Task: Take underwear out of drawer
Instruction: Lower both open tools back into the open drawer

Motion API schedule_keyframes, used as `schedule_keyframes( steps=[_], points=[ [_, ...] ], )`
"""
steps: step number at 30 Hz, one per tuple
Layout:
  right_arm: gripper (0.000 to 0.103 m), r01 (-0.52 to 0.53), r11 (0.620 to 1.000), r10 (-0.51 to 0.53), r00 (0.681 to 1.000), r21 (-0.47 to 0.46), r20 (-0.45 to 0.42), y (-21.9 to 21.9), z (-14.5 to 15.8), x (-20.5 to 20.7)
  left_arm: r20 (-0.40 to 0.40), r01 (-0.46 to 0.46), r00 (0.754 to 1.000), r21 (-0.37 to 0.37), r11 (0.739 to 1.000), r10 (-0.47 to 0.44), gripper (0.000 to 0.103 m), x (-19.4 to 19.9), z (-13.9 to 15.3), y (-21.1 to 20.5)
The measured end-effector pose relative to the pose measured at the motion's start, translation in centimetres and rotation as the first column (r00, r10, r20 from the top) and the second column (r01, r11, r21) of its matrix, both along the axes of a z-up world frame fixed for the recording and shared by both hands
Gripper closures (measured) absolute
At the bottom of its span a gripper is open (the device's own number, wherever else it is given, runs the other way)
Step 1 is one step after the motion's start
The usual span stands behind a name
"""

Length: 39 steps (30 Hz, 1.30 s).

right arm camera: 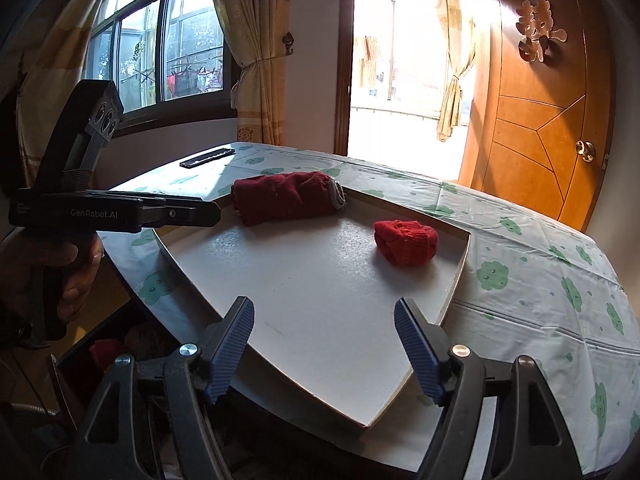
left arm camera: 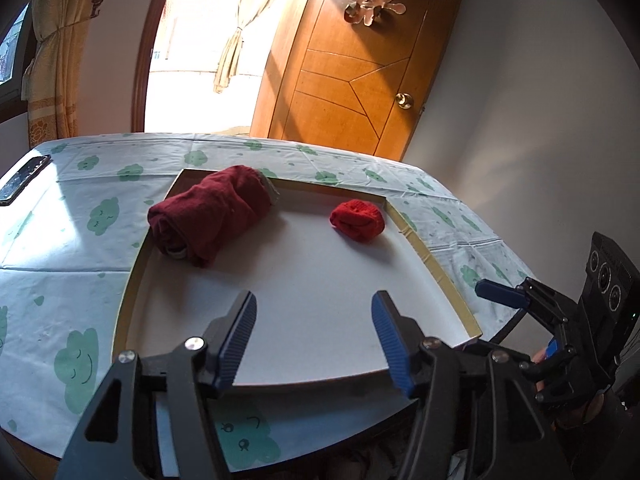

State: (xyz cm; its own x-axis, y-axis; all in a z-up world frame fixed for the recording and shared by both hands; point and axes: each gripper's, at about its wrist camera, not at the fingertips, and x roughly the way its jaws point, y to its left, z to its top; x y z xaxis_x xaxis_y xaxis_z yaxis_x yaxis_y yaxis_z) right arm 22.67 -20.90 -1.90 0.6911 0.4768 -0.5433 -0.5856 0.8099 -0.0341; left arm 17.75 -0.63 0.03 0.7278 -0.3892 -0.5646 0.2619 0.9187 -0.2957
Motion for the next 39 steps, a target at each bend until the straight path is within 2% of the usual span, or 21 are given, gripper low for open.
schedule_keyframes(
  steps=[6,17,26,29,33,39],
  points=[
    [0.028,-0.039,0.999,0.038,0.998,-0.017,-0.053,-0.8,-1.7,-3.6,-0.017,0.044,0.999,-0.003,0.999,-0.044,0.041,-3.9,-1.7,0.0],
    [0.028,-0.031,0.999,0.030,0.995,-0.011,-0.096,-2.6,-4.6,-7.9,-0.068,0.041,0.997,-0.024,0.999,-0.042,0.039,-9.1,-5.2,0.7],
    [0.028,-0.020,1.000,0.021,0.982,0.006,-0.190,-3.7,-7.9,-10.0,-0.079,0.073,0.995,0.078,0.994,-0.067,0.039,-12.0,-7.1,0.7],
    [0.028,-0.023,1.000,0.019,0.978,-0.015,-0.209,-3.9,-8.8,-10.6,-0.080,0.088,0.994,0.121,0.989,-0.079,0.039,-13.0,-7.5,0.9],
    [0.028,-0.052,0.998,0.040,0.970,-0.044,-0.238,-4.0,-9.1,-11.0,-0.103,0.112,0.990,0.164,0.980,-0.096,0.039,-14.1,-8.2,1.5],
    [0.028,-0.151,0.980,0.101,0.937,-0.128,-0.334,-3.4,-9.3,-10.3,-0.148,0.161,0.981,0.231,0.959,-0.129,0.037,-14.6,-9.4,1.9]
  ],
)
